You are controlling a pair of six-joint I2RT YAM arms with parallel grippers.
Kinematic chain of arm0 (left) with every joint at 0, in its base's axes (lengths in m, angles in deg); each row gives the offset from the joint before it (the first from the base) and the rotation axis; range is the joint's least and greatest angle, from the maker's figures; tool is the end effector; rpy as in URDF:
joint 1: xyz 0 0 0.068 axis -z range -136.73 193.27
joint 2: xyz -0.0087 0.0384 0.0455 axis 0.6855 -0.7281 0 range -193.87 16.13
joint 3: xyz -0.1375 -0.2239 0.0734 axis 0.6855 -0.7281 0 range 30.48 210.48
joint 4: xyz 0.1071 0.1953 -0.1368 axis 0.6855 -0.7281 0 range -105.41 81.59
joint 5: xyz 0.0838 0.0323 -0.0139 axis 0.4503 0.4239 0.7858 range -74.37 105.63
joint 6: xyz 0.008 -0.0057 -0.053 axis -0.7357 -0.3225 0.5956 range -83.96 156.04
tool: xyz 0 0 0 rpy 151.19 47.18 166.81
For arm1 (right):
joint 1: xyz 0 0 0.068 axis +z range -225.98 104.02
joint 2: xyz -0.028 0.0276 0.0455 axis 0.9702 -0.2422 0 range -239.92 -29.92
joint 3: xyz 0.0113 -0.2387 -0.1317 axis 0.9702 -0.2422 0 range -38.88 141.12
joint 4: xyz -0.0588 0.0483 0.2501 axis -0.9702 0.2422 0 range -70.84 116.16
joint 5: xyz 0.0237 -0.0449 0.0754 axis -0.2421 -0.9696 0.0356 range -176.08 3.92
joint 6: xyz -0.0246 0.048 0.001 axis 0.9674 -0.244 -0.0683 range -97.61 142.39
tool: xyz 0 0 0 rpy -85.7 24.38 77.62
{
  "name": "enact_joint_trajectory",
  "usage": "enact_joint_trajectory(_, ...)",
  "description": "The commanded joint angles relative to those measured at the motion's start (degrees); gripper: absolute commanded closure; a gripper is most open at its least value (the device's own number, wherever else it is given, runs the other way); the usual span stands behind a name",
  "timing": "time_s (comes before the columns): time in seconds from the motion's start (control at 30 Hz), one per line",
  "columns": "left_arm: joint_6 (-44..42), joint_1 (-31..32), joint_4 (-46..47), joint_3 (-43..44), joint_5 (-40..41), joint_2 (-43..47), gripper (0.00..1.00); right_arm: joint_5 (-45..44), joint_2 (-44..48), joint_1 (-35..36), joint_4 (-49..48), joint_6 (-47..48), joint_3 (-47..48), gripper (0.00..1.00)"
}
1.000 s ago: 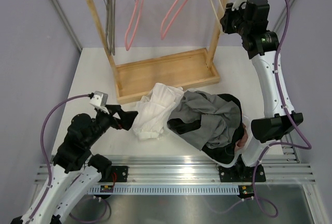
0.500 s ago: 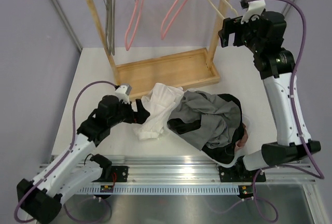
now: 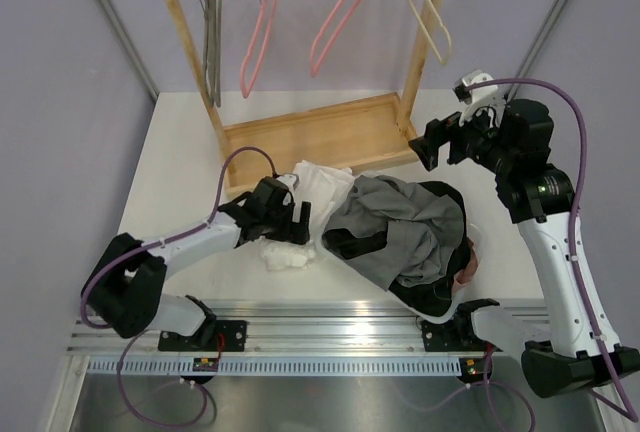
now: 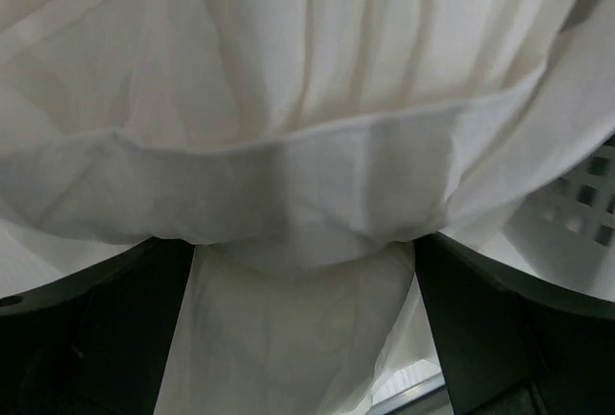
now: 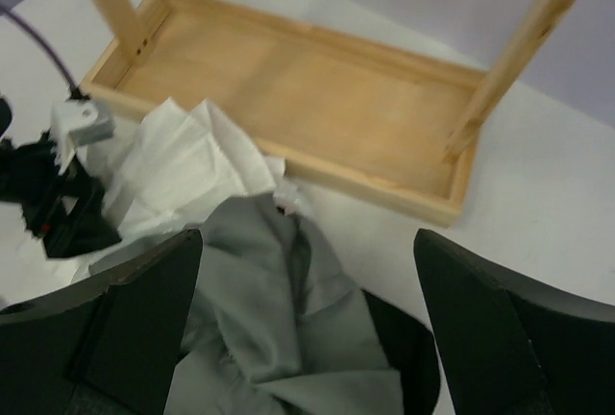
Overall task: Remove the skirt from the hanger
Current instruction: Pick up the skirt from the center of the board, then place the skirt in the bin.
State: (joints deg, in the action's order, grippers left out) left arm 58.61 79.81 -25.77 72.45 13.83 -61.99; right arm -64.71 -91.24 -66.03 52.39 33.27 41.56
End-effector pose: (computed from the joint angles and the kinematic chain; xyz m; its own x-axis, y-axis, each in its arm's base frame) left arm 0.2115 -0.1581 0.1878 -0.8307 0.1380 -0.5394 0.3154 0.9150 -0.2516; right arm 0.2036 0.0488 0.4559 -0.1397 -0.2029 -0.9692 -0.5452 0.8328 -0.0958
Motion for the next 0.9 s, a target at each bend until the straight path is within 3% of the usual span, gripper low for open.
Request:
enact_joint_trajectory(0.0, 0.9, 0.0, 7.1, -0.1, 3.4, -2.9, 0.07, 11.6, 3.8, -0.3, 0.3, 2.0, -6.8, 0.00)
enact_joint_trajectory(0.03, 1.0, -0.1, 7.6, -0.5, 3.4, -3.9, 0.13, 11.9, 5.6, -0.3, 0.0, 2.1, -8.1, 0.01)
enact_joint_trajectory(0.07, 1.1, 0.0, 8.0, -0.7, 3.5, -4.0, 0.27, 12.1, 6.3, -0.2, -0.2, 2.4, -9.2, 0.00)
enact_joint_trajectory(0.13, 0.9, -0.1, 8.2, -0.9, 3.6, -3.8, 0.44, 12.9, 8.0, -0.4, 0.3, 3.3, -11.4, 0.01)
enact_joint_trajectory(0.17, 0.9, 0.0, 8.6, -1.5, 3.3, -3.1, 0.63, 12.8, 8.6, -0.4, 0.3, 3.4, -11.9, 0.01)
enact_joint_trajectory(0.3, 0.7, 0.0, 7.0, -2.8, 4.0, 2.4, 1.00, 13.2, 10.4, -1.5, -1.0, 2.9, -14.1, 0.01)
enact_joint_trajectory(0.47, -0.4, 0.0, 0.0, -1.0, 3.3, 15.2, 1.00, 13.4, 11.7, -3.5, -1.9, 2.6, -15.8, 0.01)
enact_joint_trajectory(0.6, -1.6, 0.5, -2.7, 5.8, -0.6, 27.6, 1.00, 14.1, 13.0, -6.9, -4.0, 1.5, -18.1, 0.00)
enact_joint_trajectory(0.87, 1.8, 4.2, 2.4, 17.3, -11.7, 26.8, 1.00, 14.9, 14.1, -12.1, -5.5, -0.2, -20.0, 0.00)
